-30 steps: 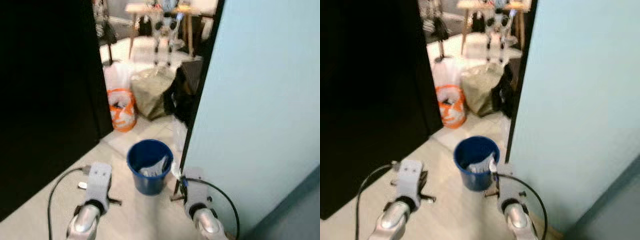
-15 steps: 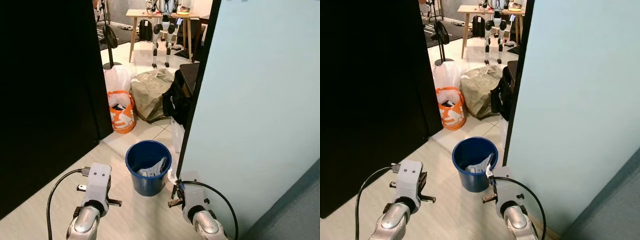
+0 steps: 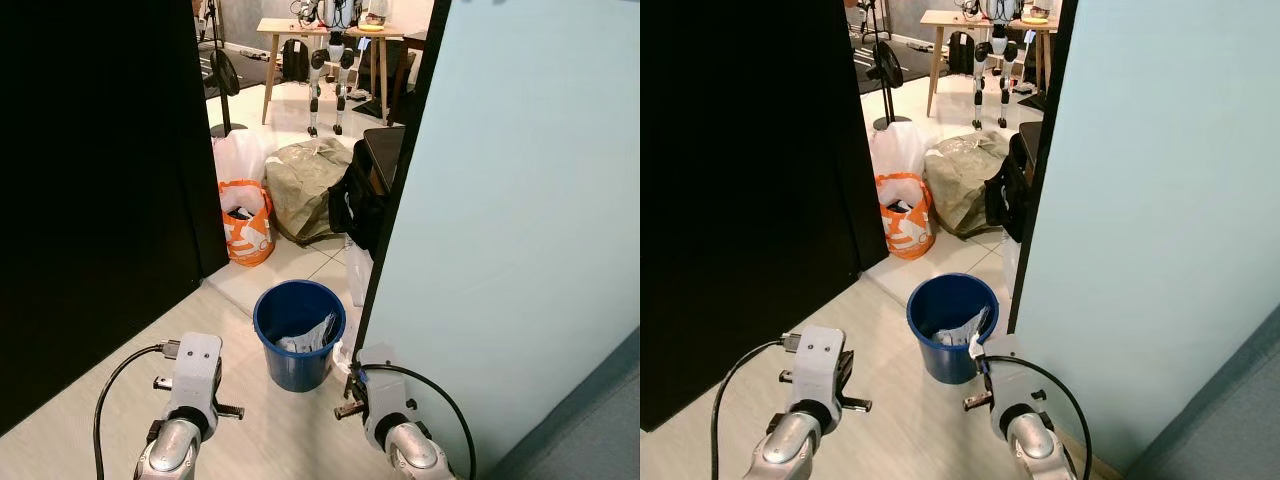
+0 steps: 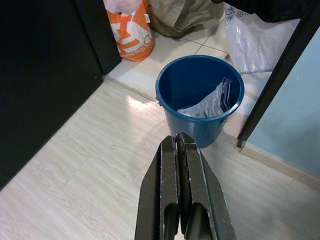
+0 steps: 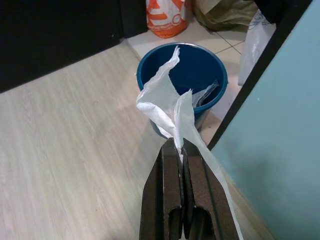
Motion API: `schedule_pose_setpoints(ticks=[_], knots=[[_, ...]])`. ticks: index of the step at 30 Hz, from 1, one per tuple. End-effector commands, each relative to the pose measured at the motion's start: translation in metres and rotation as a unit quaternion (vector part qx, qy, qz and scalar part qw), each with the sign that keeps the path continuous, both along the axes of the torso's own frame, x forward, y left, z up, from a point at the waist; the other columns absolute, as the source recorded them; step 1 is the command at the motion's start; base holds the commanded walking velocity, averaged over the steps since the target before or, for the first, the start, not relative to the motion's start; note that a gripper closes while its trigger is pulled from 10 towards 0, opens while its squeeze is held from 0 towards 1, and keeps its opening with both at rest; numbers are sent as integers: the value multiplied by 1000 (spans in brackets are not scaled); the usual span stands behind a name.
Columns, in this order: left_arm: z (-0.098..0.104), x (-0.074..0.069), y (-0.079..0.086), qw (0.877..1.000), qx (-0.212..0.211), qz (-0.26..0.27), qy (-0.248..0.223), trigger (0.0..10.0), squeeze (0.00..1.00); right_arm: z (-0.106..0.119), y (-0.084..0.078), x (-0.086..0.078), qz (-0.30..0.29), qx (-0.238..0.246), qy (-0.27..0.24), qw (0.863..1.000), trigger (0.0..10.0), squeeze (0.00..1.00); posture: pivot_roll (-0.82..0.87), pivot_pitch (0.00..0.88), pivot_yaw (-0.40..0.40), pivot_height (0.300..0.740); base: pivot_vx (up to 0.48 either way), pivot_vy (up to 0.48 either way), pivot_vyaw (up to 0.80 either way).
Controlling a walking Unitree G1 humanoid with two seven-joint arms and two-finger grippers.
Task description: Clean up the room
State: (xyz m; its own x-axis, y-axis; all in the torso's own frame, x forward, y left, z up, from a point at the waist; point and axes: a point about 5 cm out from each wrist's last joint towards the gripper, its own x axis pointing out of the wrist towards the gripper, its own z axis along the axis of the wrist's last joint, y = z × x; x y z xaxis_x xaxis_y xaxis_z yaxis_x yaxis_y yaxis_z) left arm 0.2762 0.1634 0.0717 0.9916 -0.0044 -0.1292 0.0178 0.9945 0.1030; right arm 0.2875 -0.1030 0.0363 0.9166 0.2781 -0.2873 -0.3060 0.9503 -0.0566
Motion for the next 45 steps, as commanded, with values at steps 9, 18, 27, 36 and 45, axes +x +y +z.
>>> schedule_pose_setpoints(ticks=[9, 18, 27, 36, 45], knots=[[-2, -4, 1, 1000, -13, 4, -2, 10000, 0, -6, 1, -3, 8, 0, 18, 1000, 10000, 0, 61, 106, -46, 740, 295, 0, 0], [-1, -4, 2, 1000, -14, 4, -5, 10000, 0, -7, 2, -3, 13, 0, 19, 1000, 10000, 0, 63, 102, -49, 740, 322, 0, 0], [0, -5, 3, 1000, -12, 6, -8, 10000, 0, -6, 4, -3, 16, 1, 19, 1000, 10000, 0, 66, 102, -52, 740, 323, 0, 0], [0, -5, 5, 1000, -11, 7, -8, 10000, 0, -8, 4, -4, 19, 0, 24, 1000, 10000, 0, 70, 106, -54, 740, 315, 0, 0], [0, -6, 7, 1000, -10, 7, -7, 10000, 0, -14, 4, -8, 21, -7, 37, 999, 10000, 0, 71, 110, -51, 740, 312, 0, 0]])
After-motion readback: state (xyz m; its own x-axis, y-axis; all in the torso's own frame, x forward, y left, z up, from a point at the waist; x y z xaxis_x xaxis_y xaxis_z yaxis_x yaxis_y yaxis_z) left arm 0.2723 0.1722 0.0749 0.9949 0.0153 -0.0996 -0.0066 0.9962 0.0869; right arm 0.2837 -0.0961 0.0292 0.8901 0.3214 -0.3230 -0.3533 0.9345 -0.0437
